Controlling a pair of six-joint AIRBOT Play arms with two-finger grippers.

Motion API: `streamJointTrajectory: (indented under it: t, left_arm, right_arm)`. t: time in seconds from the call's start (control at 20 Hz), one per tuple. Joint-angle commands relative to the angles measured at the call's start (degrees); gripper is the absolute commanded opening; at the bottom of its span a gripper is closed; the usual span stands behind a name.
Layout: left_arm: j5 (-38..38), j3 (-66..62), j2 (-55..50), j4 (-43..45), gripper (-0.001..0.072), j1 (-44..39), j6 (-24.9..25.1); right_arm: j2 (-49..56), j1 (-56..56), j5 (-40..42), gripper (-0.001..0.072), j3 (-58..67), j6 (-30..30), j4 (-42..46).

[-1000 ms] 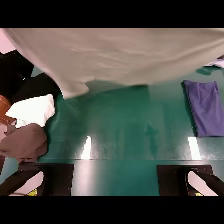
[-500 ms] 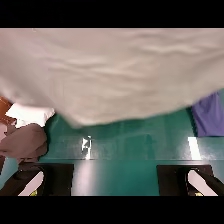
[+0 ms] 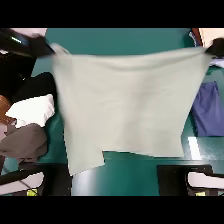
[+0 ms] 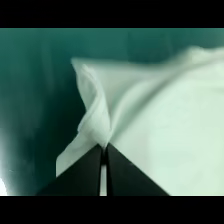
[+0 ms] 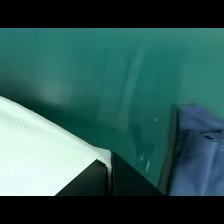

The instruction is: Fold the shirts.

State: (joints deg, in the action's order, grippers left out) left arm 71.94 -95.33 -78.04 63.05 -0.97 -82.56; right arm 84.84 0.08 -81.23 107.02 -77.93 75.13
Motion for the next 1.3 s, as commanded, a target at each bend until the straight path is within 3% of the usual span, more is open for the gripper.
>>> streamJointTrajectory:
  t: [0.0,0.2,0.3,0.35,0.45,0.55,0.95,1.25]
  left_arm:
    - [-8.4,4.3,-13.8,0.9,0.0028,-2.6,2.6]
    - [-17.7,4.3,-18.5,0.9,0.0030,0.1,0.9]
    - [-14.3,2.9,-18.1,0.9,0.0444,2.3,0.9]
    - [-9.9,1.2,-18.1,0.9,0.0498,3.6,0.9]
    - [2.6,-1.7,-17.7,0.9,0.0500,6.8,1.2]
    - [8.3,1.9,-14.6,1.3,0.0499,8.8,2.0]
    - [-0.4,51.7,13.3,2.9,0.0499,8.8,2.0]
    - [-5.8,63.6,19.1,-2.1,0.0499,8.7,2.1]
  right_arm:
    - [11.2,1.3,2.5,0.0014,-1.6,0.0,1.0]
    - [15.4,1.3,5.2,0.0022,-1.6,-0.1,0.9]
    - [14.9,0.7,5.1,0.0383,-1.6,-0.1,0.7]
    - [14.2,0.1,4.2,0.0391,-1.7,0.0,-1.1]
    - [12.4,-2.0,-0.1,0.0389,-1.8,0.0,-7.6]
    - [8.6,-4.5,-2.7,0.0388,-6.0,1.6,-13.4]
    - [-16.6,-11.2,1.4,0.0388,-41.6,4.2,-15.6]
    - [-25.5,-15.0,2.2,0.0388,-49.2,5.0,-15.6]
